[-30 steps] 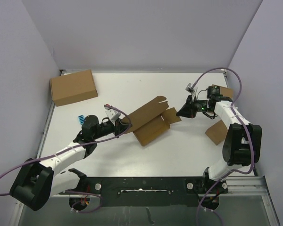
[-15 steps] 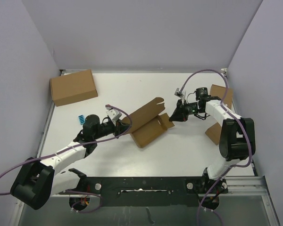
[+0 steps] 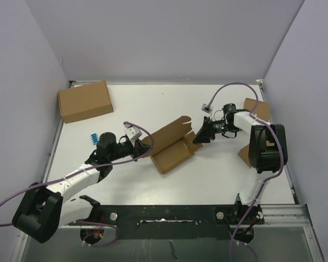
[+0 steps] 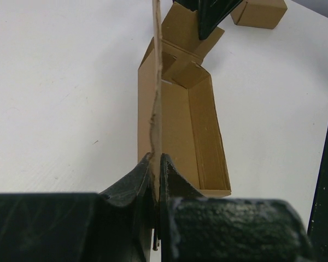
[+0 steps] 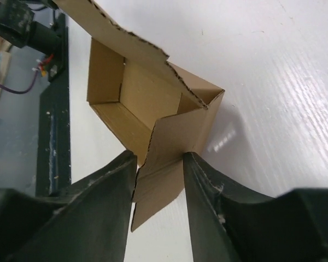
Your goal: Fold the paper box
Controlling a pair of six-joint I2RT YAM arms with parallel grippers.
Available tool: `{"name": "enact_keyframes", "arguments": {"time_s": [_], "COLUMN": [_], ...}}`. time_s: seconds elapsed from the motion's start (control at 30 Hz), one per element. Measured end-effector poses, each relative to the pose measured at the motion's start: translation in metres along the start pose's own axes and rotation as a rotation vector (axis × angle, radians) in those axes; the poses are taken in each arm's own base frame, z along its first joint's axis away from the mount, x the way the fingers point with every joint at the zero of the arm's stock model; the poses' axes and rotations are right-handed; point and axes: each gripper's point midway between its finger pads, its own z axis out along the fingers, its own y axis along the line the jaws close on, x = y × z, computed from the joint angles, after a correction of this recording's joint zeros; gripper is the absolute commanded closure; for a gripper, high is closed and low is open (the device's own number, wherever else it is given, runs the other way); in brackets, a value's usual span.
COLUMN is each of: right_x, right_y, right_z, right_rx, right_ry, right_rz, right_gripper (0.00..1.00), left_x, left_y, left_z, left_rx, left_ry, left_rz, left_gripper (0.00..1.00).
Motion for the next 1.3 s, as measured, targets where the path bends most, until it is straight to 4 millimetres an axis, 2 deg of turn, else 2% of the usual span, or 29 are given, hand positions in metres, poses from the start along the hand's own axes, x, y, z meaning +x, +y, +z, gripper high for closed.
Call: {"name": "enact_keyframes", "arguments": {"time_s": [0.17,0.47,0.6,0.73,1.0,1.17,1.3], "right_x": [0.002,-0.011,-0.012,-0.012,-0.018,-0.013,-0.005], "right_y": [0.003,0.018,0.025,0.028,0.034,0.034,0.031], "right_z": [0.005,0.003,0.001,0.001,0.002,0.009,0.017], "right_rx": [-0.097,-0.22,-0.238,-0.252,-0.272,-0.291,-0.306], "right_ry": [-0.023,-0.079,-0.09,-0.099,-0.114,-0.098,-0.079], "right_rz": [0.064,0.11,0.153,0.198,0.257,0.313,0.363], "right_gripper": [0.46,0.38,0.42,0.51,0.59,0.76,0.86], "left_x": [0.001,0.001,0.0,0.0,0.0,0.001,0.001], "left_y": [-0.001,-0.001,0.0,0.001,0.001,0.001,0.001], "left_z": [0.0,0.0,-0.001,-0.001,-0.001,-0.001,-0.001], "left_rx": [0.005,0.005,0.003,0.002,0.001,0.001,0.001], "left_ry": [0.003,0.002,0.002,0.002,0.002,0.002,0.002], "left_rz": [-0.002,-0.002,-0.003,-0.003,-0.003,-0.004,-0.004], "left_gripper": [1.0,1.0,1.0,1.0,1.0,1.0,1.0]}}
